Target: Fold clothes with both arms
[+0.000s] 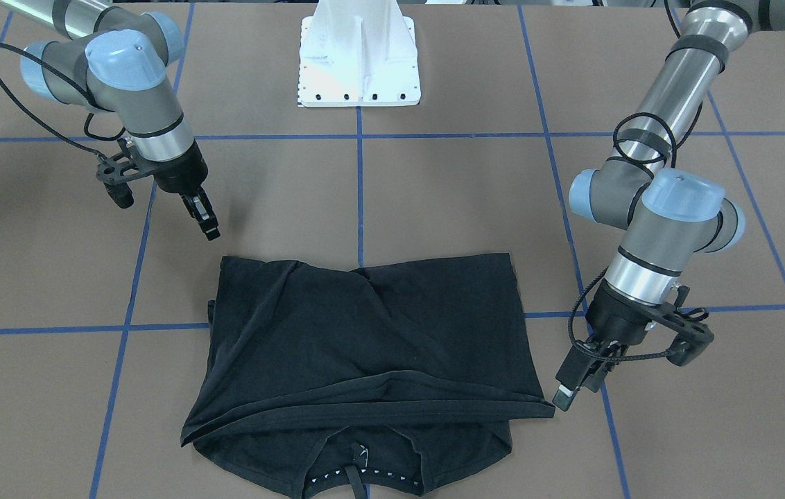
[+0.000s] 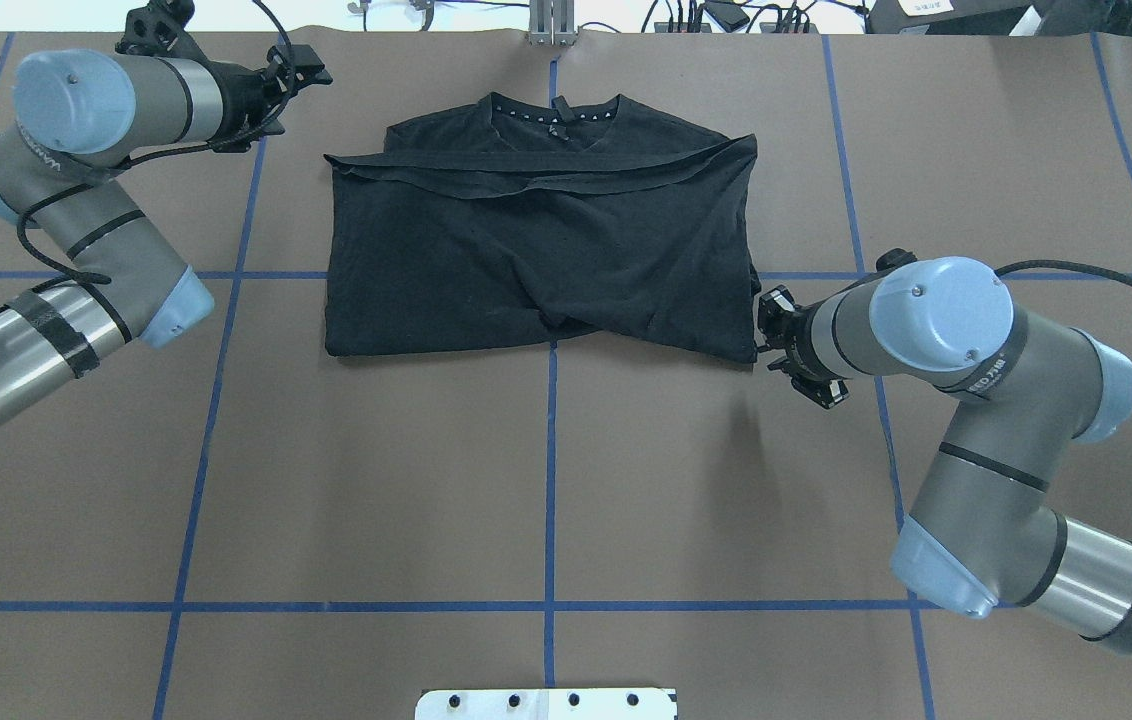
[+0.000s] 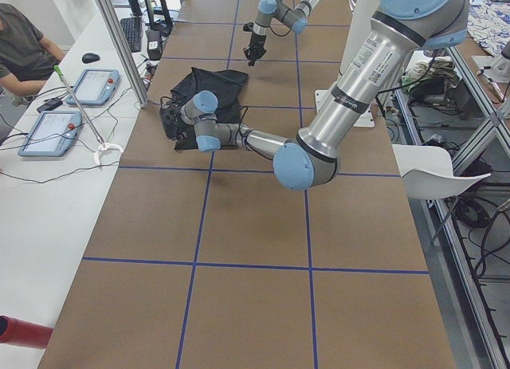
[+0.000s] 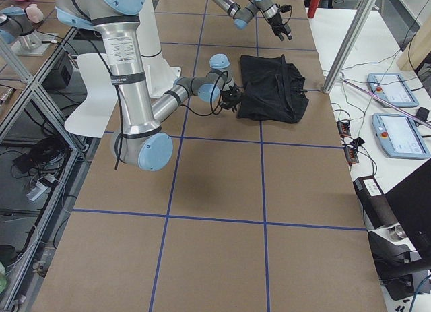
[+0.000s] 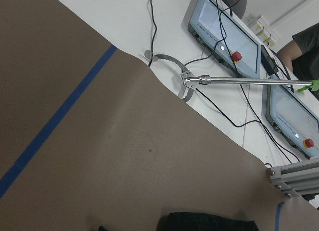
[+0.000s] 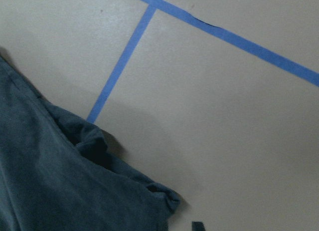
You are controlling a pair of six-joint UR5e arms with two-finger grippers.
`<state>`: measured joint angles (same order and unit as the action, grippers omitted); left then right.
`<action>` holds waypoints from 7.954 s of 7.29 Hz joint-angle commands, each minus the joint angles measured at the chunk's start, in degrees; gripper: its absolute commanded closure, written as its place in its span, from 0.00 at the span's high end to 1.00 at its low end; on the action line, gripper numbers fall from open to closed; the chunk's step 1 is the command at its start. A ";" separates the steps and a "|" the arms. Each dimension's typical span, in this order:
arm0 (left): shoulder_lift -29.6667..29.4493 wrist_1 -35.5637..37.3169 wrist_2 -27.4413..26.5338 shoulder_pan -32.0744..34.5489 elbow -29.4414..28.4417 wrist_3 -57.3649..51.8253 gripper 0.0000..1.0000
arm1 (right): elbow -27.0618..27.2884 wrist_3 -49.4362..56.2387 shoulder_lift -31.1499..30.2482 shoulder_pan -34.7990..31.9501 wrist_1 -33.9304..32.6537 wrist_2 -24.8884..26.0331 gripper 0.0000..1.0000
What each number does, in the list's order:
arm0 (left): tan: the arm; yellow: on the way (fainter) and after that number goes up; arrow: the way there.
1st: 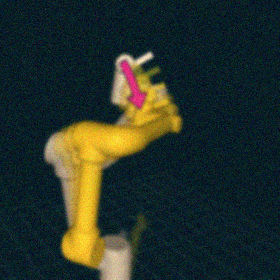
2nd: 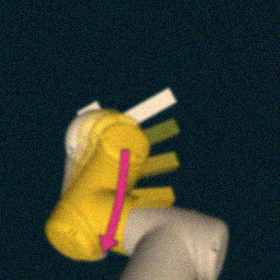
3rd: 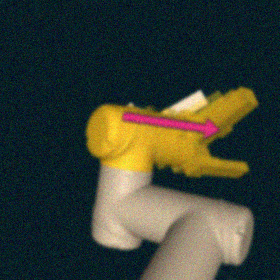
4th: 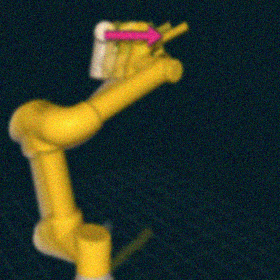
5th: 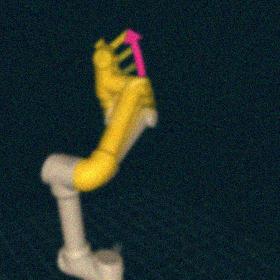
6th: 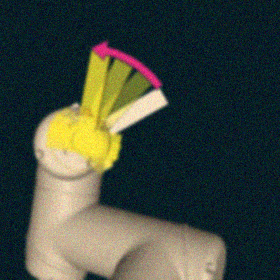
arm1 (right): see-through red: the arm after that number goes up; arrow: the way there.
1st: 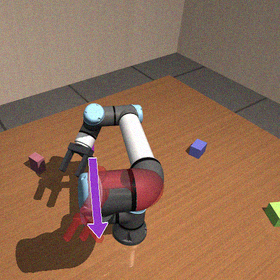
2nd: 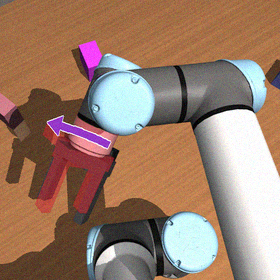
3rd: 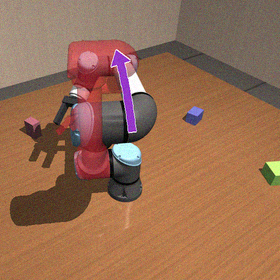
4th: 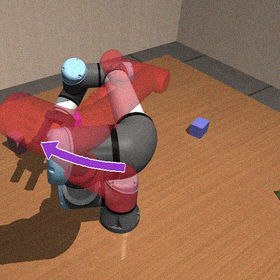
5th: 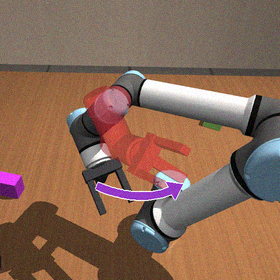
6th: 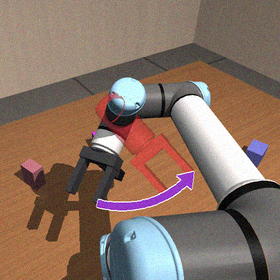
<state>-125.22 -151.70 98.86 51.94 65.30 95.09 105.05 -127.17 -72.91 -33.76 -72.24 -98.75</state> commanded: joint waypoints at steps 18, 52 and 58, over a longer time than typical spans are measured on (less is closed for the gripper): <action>0.59 0.09 -0.25 -0.35 0.88 0.53 0.99 | 1.23 0.52 -3.25 1.04 0.03 -0.65 0.00; -26.84 6.24 3.51 -2.65 -20.77 -20.03 1.00 | 9.30 28.64 3.91 -7.29 -25.06 -14.45 1.00; 6.97 12.64 11.18 -2.37 22.65 -19.50 1.00 | 5.42 39.11 7.87 1.55 -12.84 -13.22 1.00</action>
<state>-122.51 -140.61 109.73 49.57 82.88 75.48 110.41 -94.72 -66.20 -35.72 -85.35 -112.10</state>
